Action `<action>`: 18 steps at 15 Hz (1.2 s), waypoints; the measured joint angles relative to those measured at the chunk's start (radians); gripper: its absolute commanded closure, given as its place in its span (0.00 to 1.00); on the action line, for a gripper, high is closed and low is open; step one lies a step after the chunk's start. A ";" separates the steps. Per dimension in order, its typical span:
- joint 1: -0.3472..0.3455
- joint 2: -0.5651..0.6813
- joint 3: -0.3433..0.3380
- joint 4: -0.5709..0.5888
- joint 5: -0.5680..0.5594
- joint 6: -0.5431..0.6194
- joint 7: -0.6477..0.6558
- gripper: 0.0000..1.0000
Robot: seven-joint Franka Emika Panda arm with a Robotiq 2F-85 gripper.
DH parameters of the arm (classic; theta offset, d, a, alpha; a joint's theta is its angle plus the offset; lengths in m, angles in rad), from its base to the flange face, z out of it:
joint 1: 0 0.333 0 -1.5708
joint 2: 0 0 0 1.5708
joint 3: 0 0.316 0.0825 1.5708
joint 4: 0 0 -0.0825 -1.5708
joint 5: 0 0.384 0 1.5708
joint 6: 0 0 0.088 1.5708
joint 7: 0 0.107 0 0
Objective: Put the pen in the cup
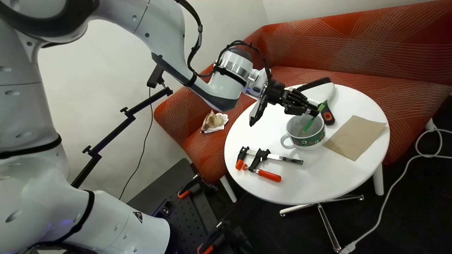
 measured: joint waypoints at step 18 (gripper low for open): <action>-0.048 -0.228 0.060 -0.103 0.050 0.047 -0.152 0.00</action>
